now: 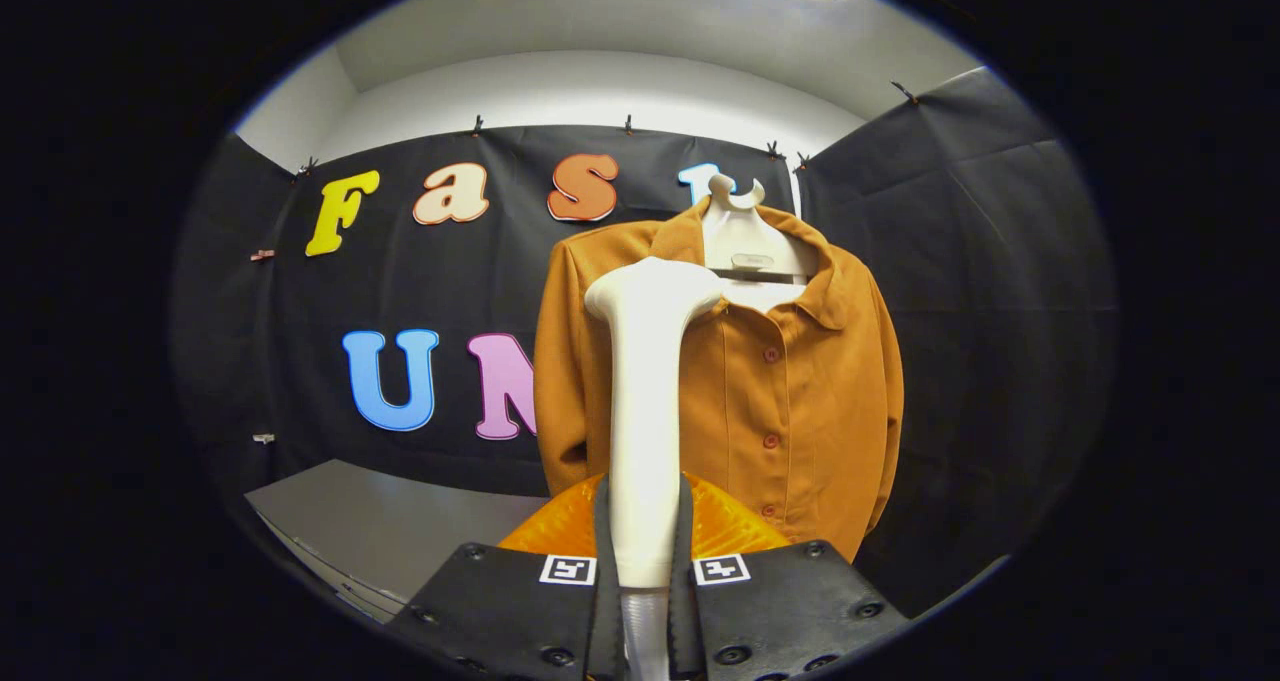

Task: Iron the clothes twice with a garment steamer, once on the left side and once on the right side.

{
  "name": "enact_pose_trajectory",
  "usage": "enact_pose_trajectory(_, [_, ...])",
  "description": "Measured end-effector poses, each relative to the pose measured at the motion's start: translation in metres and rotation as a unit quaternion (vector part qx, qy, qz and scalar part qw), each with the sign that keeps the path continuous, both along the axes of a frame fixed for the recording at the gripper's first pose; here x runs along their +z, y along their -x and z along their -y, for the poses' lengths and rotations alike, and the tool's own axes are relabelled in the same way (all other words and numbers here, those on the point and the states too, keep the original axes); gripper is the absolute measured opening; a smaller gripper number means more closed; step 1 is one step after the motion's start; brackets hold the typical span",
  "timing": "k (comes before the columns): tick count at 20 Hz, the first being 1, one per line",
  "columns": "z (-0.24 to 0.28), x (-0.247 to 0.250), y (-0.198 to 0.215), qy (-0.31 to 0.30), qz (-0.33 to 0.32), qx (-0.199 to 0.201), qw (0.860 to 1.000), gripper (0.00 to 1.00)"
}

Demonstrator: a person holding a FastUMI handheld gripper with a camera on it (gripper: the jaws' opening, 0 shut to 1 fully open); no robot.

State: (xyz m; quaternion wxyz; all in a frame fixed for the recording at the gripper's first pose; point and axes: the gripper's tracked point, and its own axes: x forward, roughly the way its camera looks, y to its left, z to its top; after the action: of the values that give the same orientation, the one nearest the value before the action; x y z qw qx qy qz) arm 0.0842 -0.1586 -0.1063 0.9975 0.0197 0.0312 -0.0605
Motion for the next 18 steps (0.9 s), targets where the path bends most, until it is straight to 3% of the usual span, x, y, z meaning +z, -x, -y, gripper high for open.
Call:
enact_pose_trajectory(8, [-0.004, -0.038, 0.006, 0.006, -0.014, 0.011, 1.0, 0.21])
enact_pose_trajectory(18, [0.005, -0.099, 0.029, -0.013, -0.073, -0.008, 0.997, 0.21])
